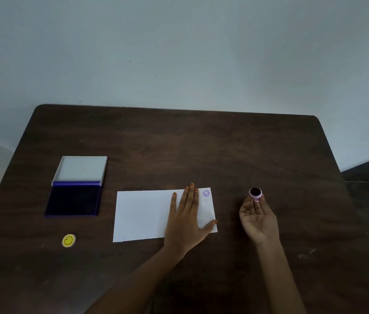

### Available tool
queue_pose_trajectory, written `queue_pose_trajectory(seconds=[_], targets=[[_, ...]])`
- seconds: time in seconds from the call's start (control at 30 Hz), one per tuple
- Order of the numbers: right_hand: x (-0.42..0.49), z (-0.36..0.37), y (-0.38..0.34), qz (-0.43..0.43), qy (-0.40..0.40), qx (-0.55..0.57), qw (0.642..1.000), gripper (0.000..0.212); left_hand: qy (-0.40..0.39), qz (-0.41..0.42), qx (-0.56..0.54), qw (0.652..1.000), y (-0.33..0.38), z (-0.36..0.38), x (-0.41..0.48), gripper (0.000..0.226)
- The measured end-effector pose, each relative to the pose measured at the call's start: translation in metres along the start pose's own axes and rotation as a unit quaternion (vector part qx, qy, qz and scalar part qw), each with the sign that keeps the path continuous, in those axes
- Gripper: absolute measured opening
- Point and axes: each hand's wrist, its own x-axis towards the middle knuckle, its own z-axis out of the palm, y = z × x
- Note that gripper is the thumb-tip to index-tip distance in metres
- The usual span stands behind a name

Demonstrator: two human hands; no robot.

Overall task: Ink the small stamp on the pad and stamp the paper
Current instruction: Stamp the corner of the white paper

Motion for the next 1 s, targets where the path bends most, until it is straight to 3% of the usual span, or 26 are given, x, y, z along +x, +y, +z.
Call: queue_pose_trajectory(seconds=[0.23, 0.47, 0.73, 0.87, 1.0], targets=[[-0.025, 0.000, 0.002, 0.003, -0.040, -0.025, 0.999, 0.008, 0.030, 0.010, -0.026, 0.999, 0.003, -0.009, -0.007, 0.088], [-0.053, 0.014, 0.021, -0.002, -0.086, -0.072, 0.994, 0.011, 0.151, 0.007, -0.063, 0.987, -0.006, -0.053, -0.007, 0.066], [-0.081, 0.031, 0.093, 0.031, -0.140, -0.148, 0.978, 0.012, 0.242, -0.114, -0.127, 0.955, -0.104, -0.124, -0.057, 0.034], [-0.091, 0.031, 0.141, 0.060, -0.148, -0.196, 0.967, 0.015, 0.247, -0.175, -0.125, 0.945, -0.157, -0.144, -0.099, 0.026], [-0.097, 0.031, 0.193, 0.088, -0.144, -0.253, 0.953, 0.012, 0.190, -0.212, -0.182, 0.941, -0.198, -0.149, -0.134, 0.025]])
